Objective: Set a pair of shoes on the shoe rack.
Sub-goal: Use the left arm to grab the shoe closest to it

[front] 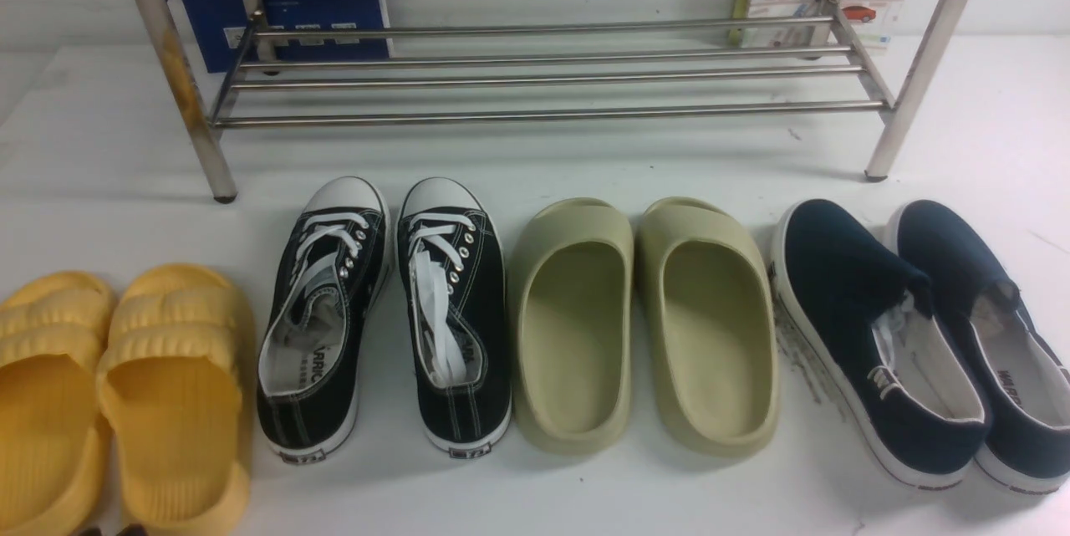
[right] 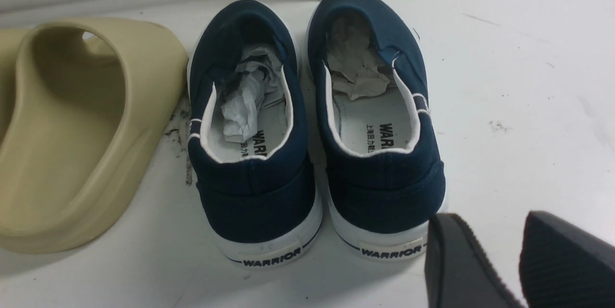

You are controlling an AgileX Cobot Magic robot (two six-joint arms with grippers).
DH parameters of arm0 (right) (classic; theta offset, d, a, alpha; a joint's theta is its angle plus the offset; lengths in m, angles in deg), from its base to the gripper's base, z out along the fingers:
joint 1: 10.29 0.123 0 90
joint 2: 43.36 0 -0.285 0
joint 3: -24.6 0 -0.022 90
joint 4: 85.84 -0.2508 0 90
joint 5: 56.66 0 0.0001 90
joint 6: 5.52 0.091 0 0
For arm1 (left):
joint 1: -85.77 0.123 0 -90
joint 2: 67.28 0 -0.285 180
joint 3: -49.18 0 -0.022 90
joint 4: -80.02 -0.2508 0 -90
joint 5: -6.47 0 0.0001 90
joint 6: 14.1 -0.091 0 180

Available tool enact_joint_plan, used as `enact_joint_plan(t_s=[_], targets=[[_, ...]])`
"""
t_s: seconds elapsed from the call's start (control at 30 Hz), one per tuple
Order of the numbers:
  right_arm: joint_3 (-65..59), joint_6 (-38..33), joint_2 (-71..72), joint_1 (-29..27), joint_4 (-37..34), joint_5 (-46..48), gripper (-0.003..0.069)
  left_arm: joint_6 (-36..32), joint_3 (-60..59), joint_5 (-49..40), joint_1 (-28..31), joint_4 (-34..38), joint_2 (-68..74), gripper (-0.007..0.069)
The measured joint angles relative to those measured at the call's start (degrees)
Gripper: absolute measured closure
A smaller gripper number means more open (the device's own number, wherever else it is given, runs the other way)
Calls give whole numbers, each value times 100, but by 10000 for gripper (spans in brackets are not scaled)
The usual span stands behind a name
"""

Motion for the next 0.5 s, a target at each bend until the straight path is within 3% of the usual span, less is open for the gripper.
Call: enact_joint_plan(t_s=[0.2,0.4,0.5], targets=[[0,0,0,0,0,0,419,157,0,1793,0,193,0,387],[0,0,0,0,0,0,419,553,0,4730,0,727,0,387],[0,0,0,0,0,0,419,669,224,5563,0,865,-5,387]])
